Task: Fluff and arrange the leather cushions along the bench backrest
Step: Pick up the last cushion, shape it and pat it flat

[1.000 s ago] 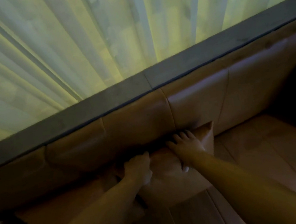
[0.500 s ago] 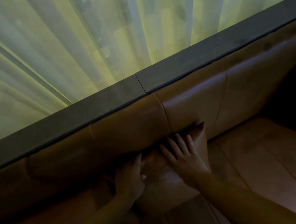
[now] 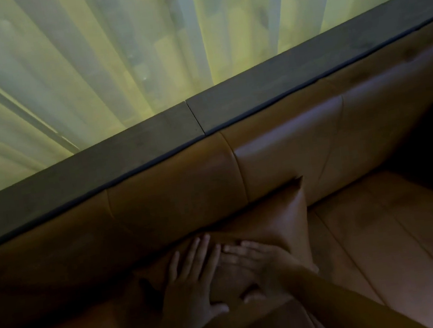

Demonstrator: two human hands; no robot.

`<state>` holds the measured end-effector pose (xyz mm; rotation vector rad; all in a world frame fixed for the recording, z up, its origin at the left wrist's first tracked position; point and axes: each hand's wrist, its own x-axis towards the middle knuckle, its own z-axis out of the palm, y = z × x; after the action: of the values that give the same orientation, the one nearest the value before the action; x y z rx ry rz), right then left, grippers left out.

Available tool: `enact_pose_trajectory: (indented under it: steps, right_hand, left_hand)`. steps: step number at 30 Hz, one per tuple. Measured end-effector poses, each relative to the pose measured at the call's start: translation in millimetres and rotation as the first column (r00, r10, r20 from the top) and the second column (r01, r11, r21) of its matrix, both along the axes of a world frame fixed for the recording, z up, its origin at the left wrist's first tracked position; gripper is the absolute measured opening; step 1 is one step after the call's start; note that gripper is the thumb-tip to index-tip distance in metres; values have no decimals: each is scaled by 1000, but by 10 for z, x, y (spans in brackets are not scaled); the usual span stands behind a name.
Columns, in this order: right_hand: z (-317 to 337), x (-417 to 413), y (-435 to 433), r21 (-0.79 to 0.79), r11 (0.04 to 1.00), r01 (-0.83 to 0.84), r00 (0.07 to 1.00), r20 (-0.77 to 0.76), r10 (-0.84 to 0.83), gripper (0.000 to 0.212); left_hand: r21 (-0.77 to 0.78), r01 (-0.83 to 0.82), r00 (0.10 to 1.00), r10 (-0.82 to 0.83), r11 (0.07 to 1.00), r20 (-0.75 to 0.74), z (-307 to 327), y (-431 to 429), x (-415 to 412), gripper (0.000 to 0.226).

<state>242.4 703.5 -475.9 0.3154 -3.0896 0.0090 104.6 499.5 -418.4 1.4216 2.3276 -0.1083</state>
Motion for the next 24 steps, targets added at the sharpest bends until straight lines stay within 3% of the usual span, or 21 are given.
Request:
enact_pose_trajectory:
  steps: [4, 7, 9, 10, 11, 13, 14, 17, 21, 24]
  right_hand:
    - [199, 104, 487, -62, 935, 349, 936, -31, -351, 106]
    - [275, 347, 993, -165, 684, 711, 700, 77, -710, 121]
    - [391, 461, 1111, -182, 554, 812, 572, 64, -817, 115]
    - [453, 453, 1036, -203, 581, 788, 598, 23, -802, 109]
    - [497, 398, 870, -227, 670, 707, 681, -41, -732, 104]
    - [531, 182, 391, -232, 872, 431, 877, -120, -466, 96]
    - [494, 54, 157, -224, 923, 314, 928, -134, -348, 94]
    - [315, -238, -198, -214, 943, 254, 949, -134, -286, 86]
    - [262, -219, 135, -56, 976, 213, 975, -60, -216, 83]
    - [235, 31, 507, 2, 953, 303, 952, -51, -303, 86]
  left_hand:
    - [72, -27, 999, 30, 997, -45, 11, -255, -92, 144]
    - [111, -70, 993, 80, 991, -86, 75, -348, -116, 136]
    - [212, -177, 978, 196, 961, -73, 164, -254, 12, 128]
    - [269, -199, 972, 224, 942, -66, 209, -145, 104, 122]
    - [319, -183, 976, 211, 930, -57, 260, -9, 196, 116]
    - [360, -87, 991, 119, 929, -67, 283, 242, 346, 107]
    - [344, -61, 994, 90, 937, -69, 261, 323, 386, 106]
    - [273, -58, 991, 88, 960, -99, 172, 311, 238, 107]
    - [117, 115, 972, -88, 986, -218, 123, -32, -197, 116]
    - [57, 138, 963, -121, 989, -241, 158, -199, -354, 115]
